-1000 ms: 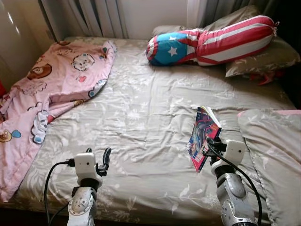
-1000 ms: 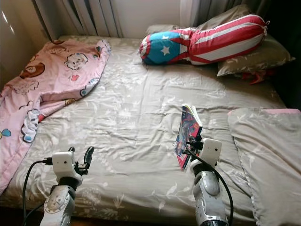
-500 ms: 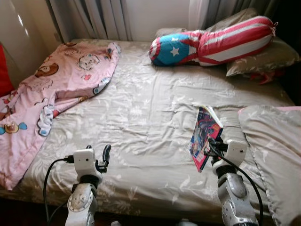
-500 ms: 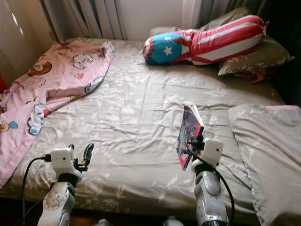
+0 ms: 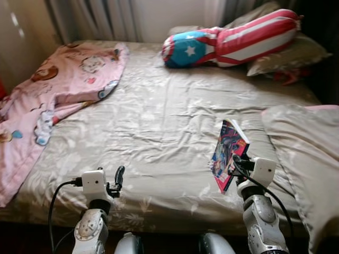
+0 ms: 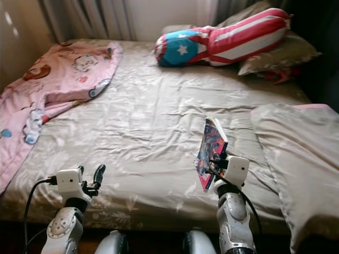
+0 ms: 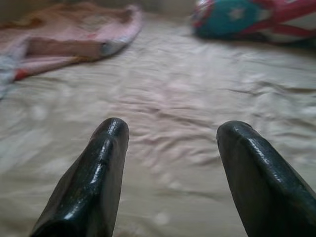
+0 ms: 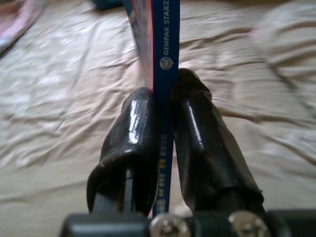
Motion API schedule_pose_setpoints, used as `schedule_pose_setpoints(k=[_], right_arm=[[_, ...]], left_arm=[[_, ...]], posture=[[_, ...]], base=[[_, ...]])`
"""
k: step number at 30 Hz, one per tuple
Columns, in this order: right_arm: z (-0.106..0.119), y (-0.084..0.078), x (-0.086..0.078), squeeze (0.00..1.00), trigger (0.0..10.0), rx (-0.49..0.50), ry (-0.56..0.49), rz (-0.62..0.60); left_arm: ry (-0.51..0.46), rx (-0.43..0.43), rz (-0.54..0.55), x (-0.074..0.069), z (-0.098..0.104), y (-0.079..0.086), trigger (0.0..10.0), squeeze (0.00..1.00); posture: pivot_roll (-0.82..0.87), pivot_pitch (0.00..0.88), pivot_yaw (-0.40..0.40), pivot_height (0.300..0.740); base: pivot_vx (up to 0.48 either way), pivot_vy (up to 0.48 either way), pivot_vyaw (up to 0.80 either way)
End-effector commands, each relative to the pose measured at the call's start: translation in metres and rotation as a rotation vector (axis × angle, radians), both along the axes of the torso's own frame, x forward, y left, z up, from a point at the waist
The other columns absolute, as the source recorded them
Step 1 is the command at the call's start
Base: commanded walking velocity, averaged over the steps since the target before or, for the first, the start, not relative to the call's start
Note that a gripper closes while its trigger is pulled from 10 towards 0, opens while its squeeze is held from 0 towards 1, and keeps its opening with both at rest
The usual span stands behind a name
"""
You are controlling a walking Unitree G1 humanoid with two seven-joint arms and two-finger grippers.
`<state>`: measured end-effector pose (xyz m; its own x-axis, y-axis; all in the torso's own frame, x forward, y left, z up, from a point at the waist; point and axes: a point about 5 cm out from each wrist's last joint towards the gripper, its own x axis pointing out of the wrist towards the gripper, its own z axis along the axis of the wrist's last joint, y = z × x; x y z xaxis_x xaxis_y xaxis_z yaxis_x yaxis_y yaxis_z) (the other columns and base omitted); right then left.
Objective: Clean up the room
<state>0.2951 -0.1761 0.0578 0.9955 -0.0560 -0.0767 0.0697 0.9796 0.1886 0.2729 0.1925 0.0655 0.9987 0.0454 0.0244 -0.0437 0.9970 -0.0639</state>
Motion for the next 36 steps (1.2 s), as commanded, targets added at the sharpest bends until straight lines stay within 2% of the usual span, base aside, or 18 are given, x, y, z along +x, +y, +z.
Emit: schedule_pose_setpoints(k=[1, 9, 33, 36], right_arm=[[0.003, 0.004, 0.0, 0.0, 10.0, 0.007, -0.025, 0.009], [0.003, 0.004, 0.001, 0.0, 10.0, 0.013, -0.026, 0.014], [0.004, 0.006, 0.011, 0.0, 10.0, 0.03, -0.028, 0.024], [0.004, 0.005, 0.013, 0.0, 10.0, 0.042, -0.024, 0.016]], left_arm=[[0.054, -0.011, -0.001, -0.006, -0.012, 0.0, 10.0, 0.0], [0.062, -0.009, 0.001, -0.006, -0.014, 0.002, 10.0, 0.0], [0.057, 0.004, 0.018, -0.006, -0.014, 0.009, 10.0, 0.0], [0.057, 0.007, 0.023, -0.005, -0.014, 0.01, 10.0, 0.0]], posture=[[-0.12, 0.096, 0.005, 0.653], [-0.12, 0.105, 0.003, 0.653], [-0.1, 0.126, 0.007, 0.653], [-0.1, 0.128, 0.011, 0.653]], base=[[0.0, 0.0, 0.0], [0.0, 0.0, 0.0], [0.326, 0.0, 0.0], [0.0, 0.0, 0.0]])
